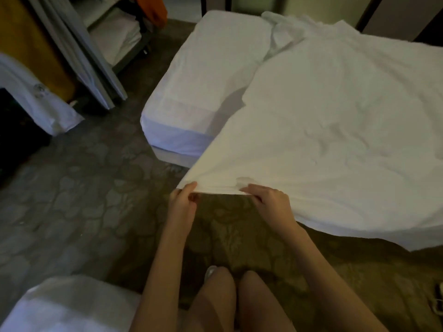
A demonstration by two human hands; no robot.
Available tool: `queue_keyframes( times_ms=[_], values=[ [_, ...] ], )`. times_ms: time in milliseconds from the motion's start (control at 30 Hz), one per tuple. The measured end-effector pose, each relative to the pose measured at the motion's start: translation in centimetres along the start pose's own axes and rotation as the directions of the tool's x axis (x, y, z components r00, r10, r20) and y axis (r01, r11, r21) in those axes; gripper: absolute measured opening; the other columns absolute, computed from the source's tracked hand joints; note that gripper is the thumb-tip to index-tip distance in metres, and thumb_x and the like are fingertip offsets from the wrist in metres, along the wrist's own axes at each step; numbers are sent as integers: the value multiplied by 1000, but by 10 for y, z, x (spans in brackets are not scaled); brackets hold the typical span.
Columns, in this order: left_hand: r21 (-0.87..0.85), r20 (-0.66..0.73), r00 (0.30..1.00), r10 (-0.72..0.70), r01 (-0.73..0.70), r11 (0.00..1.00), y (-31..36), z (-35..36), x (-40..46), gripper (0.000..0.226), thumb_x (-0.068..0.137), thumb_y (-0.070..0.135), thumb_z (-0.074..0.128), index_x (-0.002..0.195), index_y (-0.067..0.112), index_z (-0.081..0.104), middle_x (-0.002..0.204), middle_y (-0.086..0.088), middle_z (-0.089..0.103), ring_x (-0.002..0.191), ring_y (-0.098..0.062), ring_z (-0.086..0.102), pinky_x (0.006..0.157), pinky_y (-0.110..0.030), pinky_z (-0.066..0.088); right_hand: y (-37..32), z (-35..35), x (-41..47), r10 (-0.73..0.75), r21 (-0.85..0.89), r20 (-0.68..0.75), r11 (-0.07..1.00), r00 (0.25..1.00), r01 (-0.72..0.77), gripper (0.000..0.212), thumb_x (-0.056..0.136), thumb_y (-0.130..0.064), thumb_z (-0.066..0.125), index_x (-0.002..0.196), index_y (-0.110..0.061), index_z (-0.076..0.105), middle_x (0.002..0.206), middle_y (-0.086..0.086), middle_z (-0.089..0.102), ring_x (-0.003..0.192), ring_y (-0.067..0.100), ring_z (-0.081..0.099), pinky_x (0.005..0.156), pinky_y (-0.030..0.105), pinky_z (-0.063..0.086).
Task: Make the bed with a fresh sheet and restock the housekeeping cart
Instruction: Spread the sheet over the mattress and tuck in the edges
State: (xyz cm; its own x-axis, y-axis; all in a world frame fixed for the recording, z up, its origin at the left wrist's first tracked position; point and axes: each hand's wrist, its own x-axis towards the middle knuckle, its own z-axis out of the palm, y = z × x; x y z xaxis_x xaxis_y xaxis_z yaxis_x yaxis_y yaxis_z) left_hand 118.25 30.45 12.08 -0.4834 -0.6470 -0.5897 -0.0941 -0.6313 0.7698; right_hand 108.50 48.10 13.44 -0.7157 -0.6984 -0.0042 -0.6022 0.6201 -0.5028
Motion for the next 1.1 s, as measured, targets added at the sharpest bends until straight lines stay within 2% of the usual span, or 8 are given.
queue_keyframes(
  times_ms=[133, 233, 400, 500, 600, 733, 900, 1100],
  values=[
    [57, -1, 1000, -1, 1, 998, -44, -39, 35, 27, 92, 4, 57, 116, -7, 56, 104, -11, 66, 92, -17, 64, 73, -25, 55, 19, 66, 4, -90, -11, 83, 996, 992, 91, 27, 95, -19, 52, 114, -26, 69, 133, 4, 57, 126, 21, 52, 105, 36, 37],
    [86, -96, 995, 11, -3, 996, -86, -65, 64, 27, 90, 5, 60, 115, -5, 58, 101, -8, 65, 88, -13, 63, 69, -17, 55, 31, 119, 11, -162, -26, 208, 985, 965, 171, 43, 95, -35, 31, 117, -26, 67, 133, 3, 57, 134, 21, 42, 113, 46, 25],
    [231, -186, 977, -103, 145, 962, -154, -103, 123, 22, 87, 8, 66, 105, -4, 62, 91, -8, 66, 100, -31, 63, 74, -27, 53, 72, 192, 20, -13, -208, 552, 966, 834, 153, 63, 94, -61, 23, 150, -37, 6, 159, -8, -7, 142, 11, -20, 117, 50, -5],
    [256, -183, 940, -287, 327, 910, -186, -123, 144, 37, 88, 15, 66, 119, -3, 57, 117, -14, 60, 110, -27, 56, 91, -36, 49, 93, 209, 28, 36, -286, 498, 950, 867, 125, 91, 68, -81, -18, 147, -37, -12, 151, -10, -25, 139, 12, -27, 115, 49, -12],
    [321, -243, 916, -318, 386, 865, -200, -145, 149, 40, 90, 18, 63, 129, 9, 55, 128, -8, 55, 123, -27, 48, 98, -38, 42, 104, 208, 35, 69, -359, 456, 927, 887, 113, 96, 55, -79, -34, 139, -33, -26, 148, -9, -30, 141, 17, -25, 114, 50, -12],
    [585, -236, 970, -58, 190, 788, -160, -132, 152, 42, 92, 20, 61, 133, 15, 52, 131, -11, 55, 122, -27, 50, 101, -41, 43, 106, 186, 50, 96, -379, 440, 921, 893, 88, 95, 61, -77, -32, 144, -32, -21, 151, -8, -26, 139, 17, -26, 113, 50, -14],
    [848, 42, 975, 219, -151, 507, -54, -55, 136, 48, 94, 17, 55, 141, 20, 43, 144, -6, 42, 127, -23, 45, 94, -28, 39, 75, 123, 78, 130, -394, 396, 918, 909, 40, 99, 60, -77, -32, 146, -30, -18, 151, -8, -26, 137, 14, -28, 111, 49, -16],
    [883, 285, 881, 378, -395, 254, 47, -2, 153, 49, 90, 9, 57, 138, 14, 48, 138, -11, 49, 129, -28, 43, 107, -47, 37, 15, 64, 139, 166, -395, 333, 918, 928, -22, 68, 97, -56, 20, 150, -26, -9, 157, -3, -19, 143, 16, -22, 114, 51, -12]
  ],
)
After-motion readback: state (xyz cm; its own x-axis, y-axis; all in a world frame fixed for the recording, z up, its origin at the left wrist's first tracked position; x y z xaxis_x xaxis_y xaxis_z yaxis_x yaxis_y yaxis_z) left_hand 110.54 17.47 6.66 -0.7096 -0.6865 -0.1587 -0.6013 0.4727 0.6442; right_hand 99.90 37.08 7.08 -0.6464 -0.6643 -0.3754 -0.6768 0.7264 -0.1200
